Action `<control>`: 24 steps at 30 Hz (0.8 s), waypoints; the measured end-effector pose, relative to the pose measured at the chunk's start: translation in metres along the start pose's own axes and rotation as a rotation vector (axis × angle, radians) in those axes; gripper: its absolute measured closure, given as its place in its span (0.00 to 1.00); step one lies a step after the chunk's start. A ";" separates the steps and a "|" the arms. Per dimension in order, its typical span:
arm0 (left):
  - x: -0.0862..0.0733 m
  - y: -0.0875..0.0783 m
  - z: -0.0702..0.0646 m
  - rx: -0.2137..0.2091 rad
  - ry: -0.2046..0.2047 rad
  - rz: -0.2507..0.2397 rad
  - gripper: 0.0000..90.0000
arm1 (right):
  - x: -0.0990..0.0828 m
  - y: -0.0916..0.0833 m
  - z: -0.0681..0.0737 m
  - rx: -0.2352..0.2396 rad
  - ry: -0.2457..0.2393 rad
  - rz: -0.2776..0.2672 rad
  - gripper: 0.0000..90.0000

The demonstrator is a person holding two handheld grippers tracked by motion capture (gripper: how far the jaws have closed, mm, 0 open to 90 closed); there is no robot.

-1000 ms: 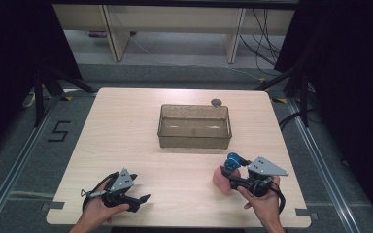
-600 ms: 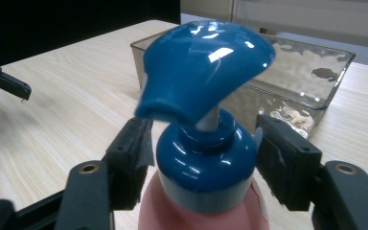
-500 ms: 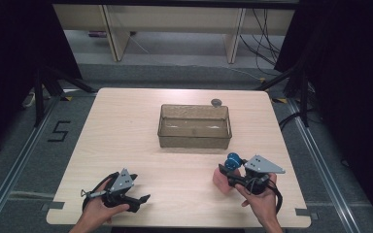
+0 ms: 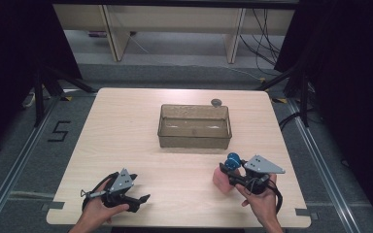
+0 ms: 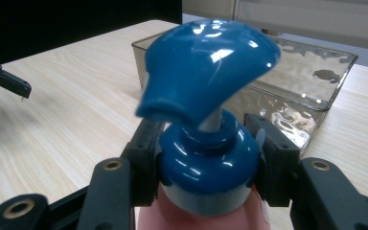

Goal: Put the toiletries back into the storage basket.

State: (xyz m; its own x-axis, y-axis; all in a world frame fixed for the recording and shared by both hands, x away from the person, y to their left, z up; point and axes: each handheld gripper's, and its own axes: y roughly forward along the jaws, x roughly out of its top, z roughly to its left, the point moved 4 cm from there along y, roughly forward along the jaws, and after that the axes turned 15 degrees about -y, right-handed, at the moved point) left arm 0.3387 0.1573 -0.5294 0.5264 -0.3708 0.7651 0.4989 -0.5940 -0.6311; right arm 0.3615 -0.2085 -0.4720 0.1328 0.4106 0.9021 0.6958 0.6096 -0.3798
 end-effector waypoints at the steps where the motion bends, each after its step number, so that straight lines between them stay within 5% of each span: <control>1: 0.000 0.001 -0.003 -0.016 -0.015 -0.010 0.18 | 0.000 0.001 -0.001 -0.012 -0.018 -0.006 0.58; 7: -0.001 -0.002 -0.003 -0.011 -0.019 -0.024 0.18 | 0.003 0.000 0.005 -0.034 0.008 0.007 0.59; 8: 0.000 -0.003 0.000 -0.004 0.004 -0.010 0.18 | 0.003 -0.001 0.003 -0.038 -0.011 0.019 0.59; 15: 0.000 -0.003 -0.002 -0.010 -0.004 -0.005 0.18 | 0.004 -0.002 0.002 -0.053 -0.019 0.013 0.59; 16: -0.001 -0.002 -0.002 -0.010 -0.010 -0.007 0.18 | 0.005 -0.003 0.003 -0.048 0.014 0.011 0.59; 24: -0.001 -0.002 -0.001 0.000 -0.007 -0.005 0.18 | 0.016 -0.006 -0.003 -0.061 -0.022 -0.005 0.60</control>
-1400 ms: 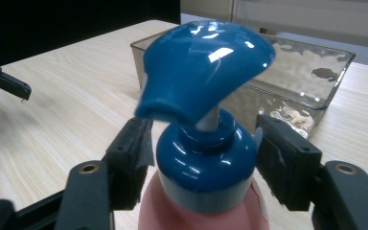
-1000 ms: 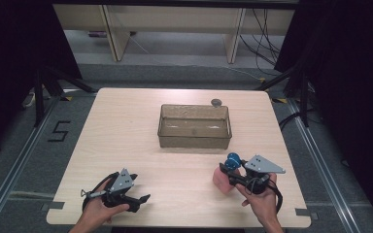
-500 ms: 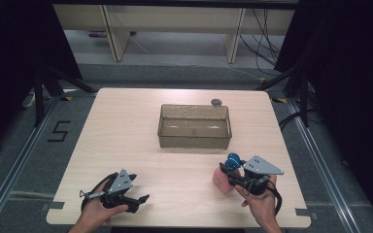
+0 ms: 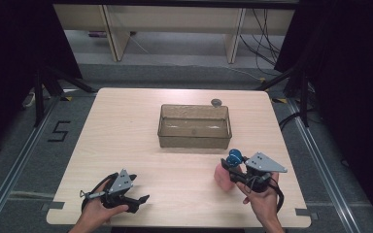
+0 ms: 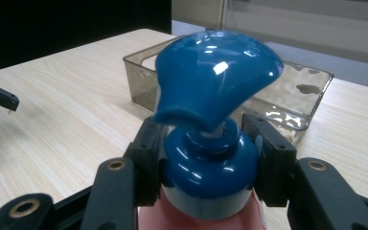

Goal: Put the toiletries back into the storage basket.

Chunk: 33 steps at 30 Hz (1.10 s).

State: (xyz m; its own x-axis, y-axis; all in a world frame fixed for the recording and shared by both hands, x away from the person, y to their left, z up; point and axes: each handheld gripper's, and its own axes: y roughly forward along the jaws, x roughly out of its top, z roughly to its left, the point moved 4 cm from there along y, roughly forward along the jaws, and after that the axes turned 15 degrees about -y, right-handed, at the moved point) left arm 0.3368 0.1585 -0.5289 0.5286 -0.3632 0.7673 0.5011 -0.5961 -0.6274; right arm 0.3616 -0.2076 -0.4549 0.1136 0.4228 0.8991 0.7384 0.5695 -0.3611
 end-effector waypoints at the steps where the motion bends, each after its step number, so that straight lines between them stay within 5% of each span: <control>1: 0.000 0.000 0.000 -0.004 -0.002 0.001 0.18 | 0.001 0.001 0.000 -0.001 0.004 -0.008 0.60; 25: 0.000 0.000 0.001 -0.005 -0.022 -0.009 0.18 | 0.046 0.017 -0.021 0.003 -0.030 -0.011 0.60; 33: 0.000 -0.001 0.004 0.009 -0.001 0.004 0.18 | 0.060 0.023 -0.031 0.000 -0.020 -0.007 0.60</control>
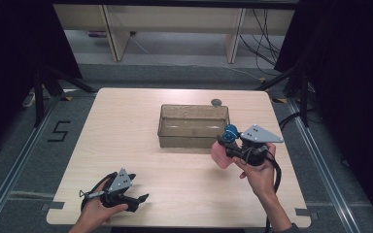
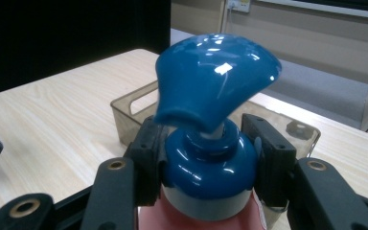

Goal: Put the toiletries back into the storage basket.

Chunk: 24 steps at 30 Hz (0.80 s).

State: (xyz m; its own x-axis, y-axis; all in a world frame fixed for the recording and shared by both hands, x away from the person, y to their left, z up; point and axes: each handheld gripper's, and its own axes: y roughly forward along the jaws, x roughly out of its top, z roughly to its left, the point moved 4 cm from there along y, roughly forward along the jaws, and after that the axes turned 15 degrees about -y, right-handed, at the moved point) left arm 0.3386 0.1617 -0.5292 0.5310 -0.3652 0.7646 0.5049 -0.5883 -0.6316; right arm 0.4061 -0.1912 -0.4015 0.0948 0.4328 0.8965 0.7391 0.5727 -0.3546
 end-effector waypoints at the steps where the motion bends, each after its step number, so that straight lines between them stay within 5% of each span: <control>1: 0.000 0.000 0.000 0.002 -0.008 -0.008 0.18 | 0.001 0.001 -0.002 -0.001 -0.009 -0.013 0.60; 14: 0.000 0.001 -0.001 -0.016 -0.026 -0.021 0.18 | 0.022 0.013 -0.018 -0.022 -0.006 -0.022 0.60; 15: 0.000 0.001 0.001 0.006 0.001 -0.012 0.18 | 0.023 0.015 -0.019 -0.018 -0.005 -0.027 0.60; 18: 0.000 0.001 -0.002 -0.012 -0.026 -0.023 0.18 | 0.027 0.019 -0.024 -0.040 -0.010 -0.035 0.60; 21: 0.001 0.000 0.001 0.004 0.000 -0.004 0.18 | 0.032 0.024 -0.028 -0.037 -0.008 -0.038 0.60; 24: 0.000 0.001 -0.001 -0.012 -0.028 -0.024 0.18 | 0.033 0.028 -0.031 -0.043 -0.014 -0.039 0.60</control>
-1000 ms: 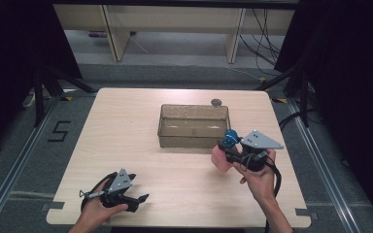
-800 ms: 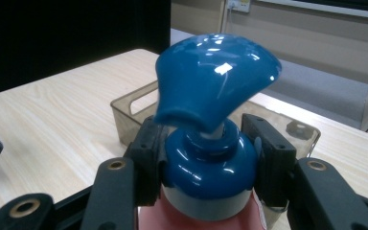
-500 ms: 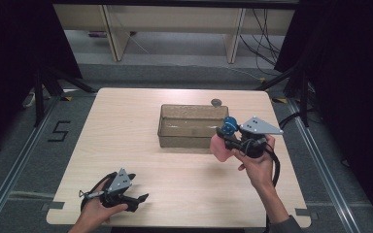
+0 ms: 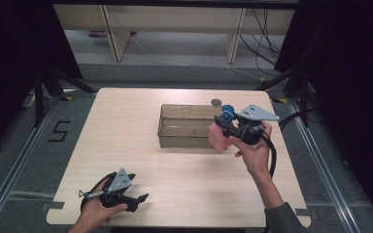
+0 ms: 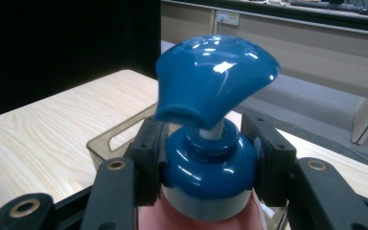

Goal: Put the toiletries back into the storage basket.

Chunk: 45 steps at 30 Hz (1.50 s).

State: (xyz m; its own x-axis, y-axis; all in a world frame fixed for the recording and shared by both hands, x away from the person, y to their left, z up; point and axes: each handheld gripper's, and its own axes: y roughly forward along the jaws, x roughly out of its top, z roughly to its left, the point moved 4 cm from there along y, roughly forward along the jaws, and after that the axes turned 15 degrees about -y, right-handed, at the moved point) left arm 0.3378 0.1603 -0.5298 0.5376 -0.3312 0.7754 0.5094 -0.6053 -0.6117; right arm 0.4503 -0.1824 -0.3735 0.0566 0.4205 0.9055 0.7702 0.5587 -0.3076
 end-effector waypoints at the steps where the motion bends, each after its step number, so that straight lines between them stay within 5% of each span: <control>1: 0.000 0.000 0.000 -0.004 0.000 0.004 0.18 | 0.001 0.002 0.000 0.003 0.006 0.004 0.60; 3: 0.001 -0.002 0.003 0.016 0.029 0.019 0.18 | 0.002 0.006 -0.001 0.007 0.015 0.009 0.60; 10: 0.000 -0.001 0.001 -0.001 0.017 0.015 0.18 | 0.004 0.014 -0.006 -0.011 -0.014 0.014 0.60; 14: 0.001 0.000 0.000 -0.004 0.001 0.007 0.18 | 0.009 0.020 -0.006 0.004 0.025 0.011 0.60; 25: 0.001 -0.001 0.001 -0.001 0.009 0.007 0.18 | 0.013 0.043 -0.017 -0.018 0.036 0.012 0.60; 45: 0.001 -0.001 0.001 0.005 0.019 0.005 0.18 | -0.008 0.071 -0.036 -0.065 0.084 0.065 0.60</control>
State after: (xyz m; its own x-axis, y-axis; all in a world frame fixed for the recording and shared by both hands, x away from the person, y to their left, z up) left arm 0.3386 0.1612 -0.5287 0.5272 -0.3479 0.7753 0.5099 -0.6003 -0.6161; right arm 0.5276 -0.1723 -0.3919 0.1585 0.3916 0.9064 0.8023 0.4840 -0.3494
